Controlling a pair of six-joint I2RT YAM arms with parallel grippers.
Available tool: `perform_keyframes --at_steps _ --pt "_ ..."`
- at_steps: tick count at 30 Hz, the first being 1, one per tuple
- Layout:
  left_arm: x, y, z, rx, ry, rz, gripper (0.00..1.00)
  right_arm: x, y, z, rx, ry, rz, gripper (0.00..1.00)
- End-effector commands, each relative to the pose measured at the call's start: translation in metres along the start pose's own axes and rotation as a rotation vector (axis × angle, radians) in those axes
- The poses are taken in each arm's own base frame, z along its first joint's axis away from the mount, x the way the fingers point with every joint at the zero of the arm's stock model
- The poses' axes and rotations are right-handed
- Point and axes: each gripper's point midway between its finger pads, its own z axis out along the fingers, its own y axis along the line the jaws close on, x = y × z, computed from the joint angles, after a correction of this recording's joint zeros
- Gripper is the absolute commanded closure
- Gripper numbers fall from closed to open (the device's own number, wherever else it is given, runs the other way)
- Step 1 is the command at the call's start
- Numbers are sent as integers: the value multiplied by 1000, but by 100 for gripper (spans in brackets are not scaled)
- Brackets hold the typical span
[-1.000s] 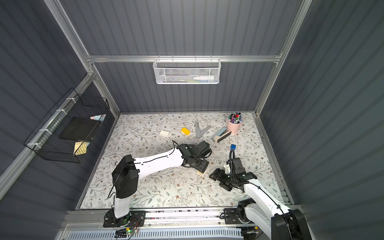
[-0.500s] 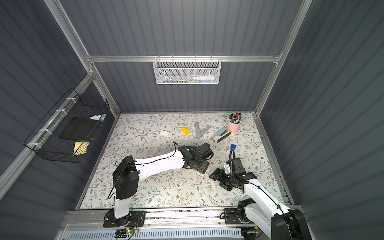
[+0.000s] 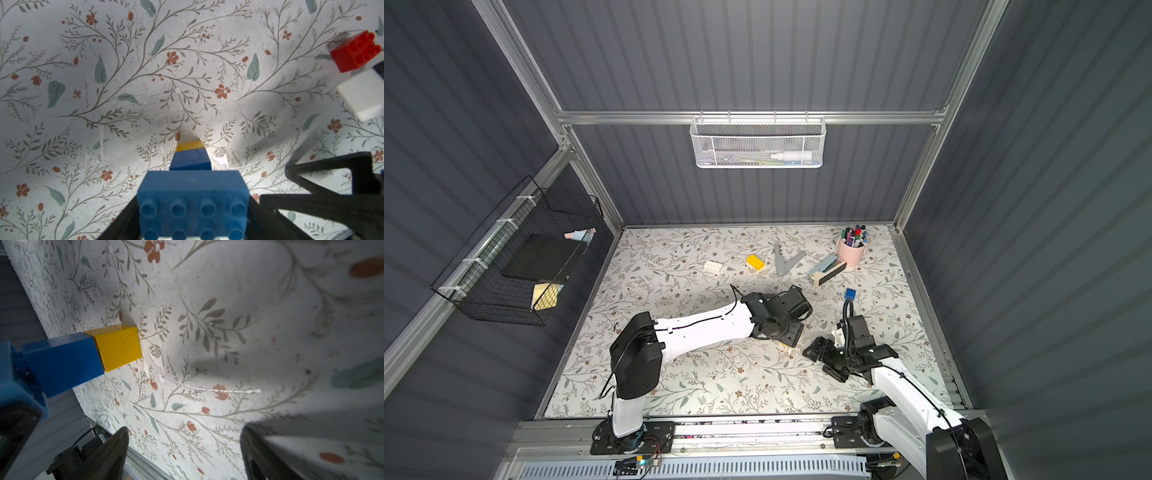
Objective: Assemble a spoon with lego
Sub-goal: Assemble the lego brick with the lego brick.
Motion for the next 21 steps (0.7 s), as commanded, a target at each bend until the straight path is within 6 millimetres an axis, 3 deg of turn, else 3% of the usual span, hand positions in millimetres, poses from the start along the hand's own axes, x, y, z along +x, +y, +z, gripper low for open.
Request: perform_keyframes --at_steps 1,21 --pt "20 -1 17 -24 60 -2 32 17 -33 6 114 40 57 15" --pt "51 7 45 -77 199 7 35 16 -32 5 108 36 52 16"
